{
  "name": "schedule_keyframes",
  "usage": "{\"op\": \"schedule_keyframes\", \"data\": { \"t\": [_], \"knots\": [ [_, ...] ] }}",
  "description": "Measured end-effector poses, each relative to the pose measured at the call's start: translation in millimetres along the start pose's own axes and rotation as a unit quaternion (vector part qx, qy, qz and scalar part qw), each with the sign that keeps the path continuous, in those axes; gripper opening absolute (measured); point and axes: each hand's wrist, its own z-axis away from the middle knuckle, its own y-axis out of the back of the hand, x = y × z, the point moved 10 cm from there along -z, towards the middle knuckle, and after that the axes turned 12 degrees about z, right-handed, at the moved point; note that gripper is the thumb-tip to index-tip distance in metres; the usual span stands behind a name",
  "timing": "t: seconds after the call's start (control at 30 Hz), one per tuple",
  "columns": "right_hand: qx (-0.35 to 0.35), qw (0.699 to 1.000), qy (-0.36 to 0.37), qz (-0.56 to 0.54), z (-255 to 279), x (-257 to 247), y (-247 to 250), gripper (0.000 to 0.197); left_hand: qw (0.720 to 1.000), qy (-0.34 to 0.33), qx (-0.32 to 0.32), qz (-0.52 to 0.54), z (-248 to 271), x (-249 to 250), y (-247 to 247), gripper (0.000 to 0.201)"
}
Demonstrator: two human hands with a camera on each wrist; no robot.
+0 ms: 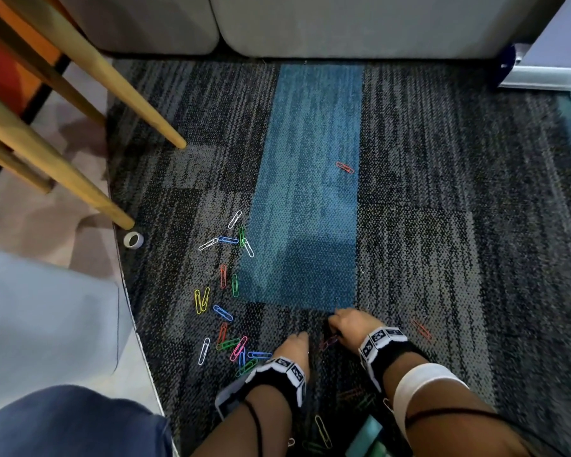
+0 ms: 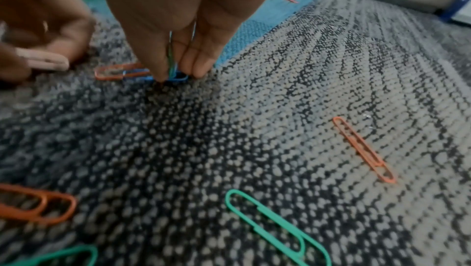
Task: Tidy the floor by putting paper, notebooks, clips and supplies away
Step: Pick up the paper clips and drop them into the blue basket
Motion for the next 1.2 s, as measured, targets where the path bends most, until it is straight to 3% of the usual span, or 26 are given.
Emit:
{"op": "schedule_keyframes", "data": {
  "t": [0.13,0.23,0.43,0.63,0.73,0.87,1.2],
  "knots": [
    [-0.045,0.998,0.030,0.041,2,-5,-7,0.040,0.999,-0.009,0.025,0.040,2,-7,9,0.039],
    [-0.060,0.996,0.029,0.052,2,-10,-9,0.031,0.995,-0.021,0.056,0.085,4,-7,17,0.039],
    [-0.056,0.998,-0.026,0.022,4,-7,-1,0.029,0.981,-0.043,0.105,0.155,0,1,32,0.032],
    [0.044,0.990,-0.092,-0.101,2,4,39,0.019,0.951,-0.080,0.167,0.248,7,15,72,0.022],
    [0.133,0.969,-0.125,-0.168,3,10,87,0.008,0.913,-0.081,0.218,0.335,9,14,113,0.036],
    [0.231,0.922,-0.145,-0.275,0,18,150,0.032,0.844,-0.123,0.275,0.444,23,19,181,0.042],
    [0.401,0.854,-0.044,-0.330,14,-24,335,0.035,0.762,-0.251,0.392,0.450,130,16,366,0.039]
  ]
}}
